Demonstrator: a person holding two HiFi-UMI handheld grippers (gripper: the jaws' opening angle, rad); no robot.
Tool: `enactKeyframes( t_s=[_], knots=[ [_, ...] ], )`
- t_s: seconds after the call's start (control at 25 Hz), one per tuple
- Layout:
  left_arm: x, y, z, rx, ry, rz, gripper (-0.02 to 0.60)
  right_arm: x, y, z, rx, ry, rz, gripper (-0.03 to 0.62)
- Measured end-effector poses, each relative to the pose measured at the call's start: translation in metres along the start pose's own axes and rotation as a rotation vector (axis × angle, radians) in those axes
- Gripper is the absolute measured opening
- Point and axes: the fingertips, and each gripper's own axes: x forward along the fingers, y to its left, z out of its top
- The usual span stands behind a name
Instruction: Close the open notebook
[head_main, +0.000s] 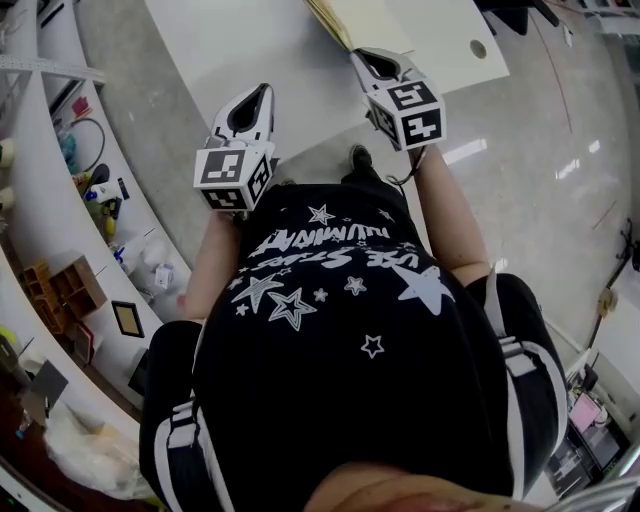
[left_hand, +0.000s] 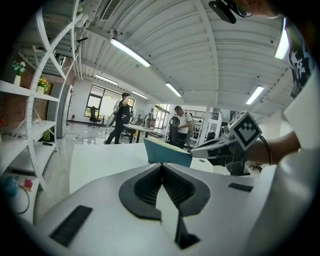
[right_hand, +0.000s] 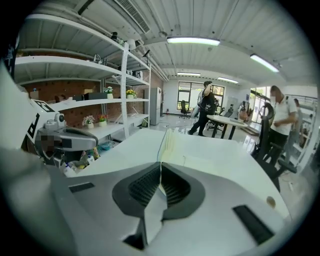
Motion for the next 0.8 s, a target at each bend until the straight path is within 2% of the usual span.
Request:
enactKeyframes(
  t_s=[0.32, 0.44, 0.64, 0.8],
  knots=[
    [0.04, -0.04, 0.006, 0.009, -0.005, 0.061, 0.012, -0.014, -0.081, -0.007, 0.108, -0.054, 0.036, 0.014],
    [0.05, -0.056, 0.005, 0.006, -0.003, 0.097, 0.012, -0.014, -0.112, -0.024, 0.157, -0.037, 0.061, 0.014],
    [0.062, -0.078, -0.001, 0.0, 0.016, 0.157, 0.011, -0.003, -0.154, -0.057, 0.304, -0.006, 0.114, 0.015],
    [0.066, -0.09, -0.01, -0.005, 0.039, 0.206, 0.012, 0.015, -0.175, -0.088, 0.308, 0.054, 0.121, 0.015]
  ],
)
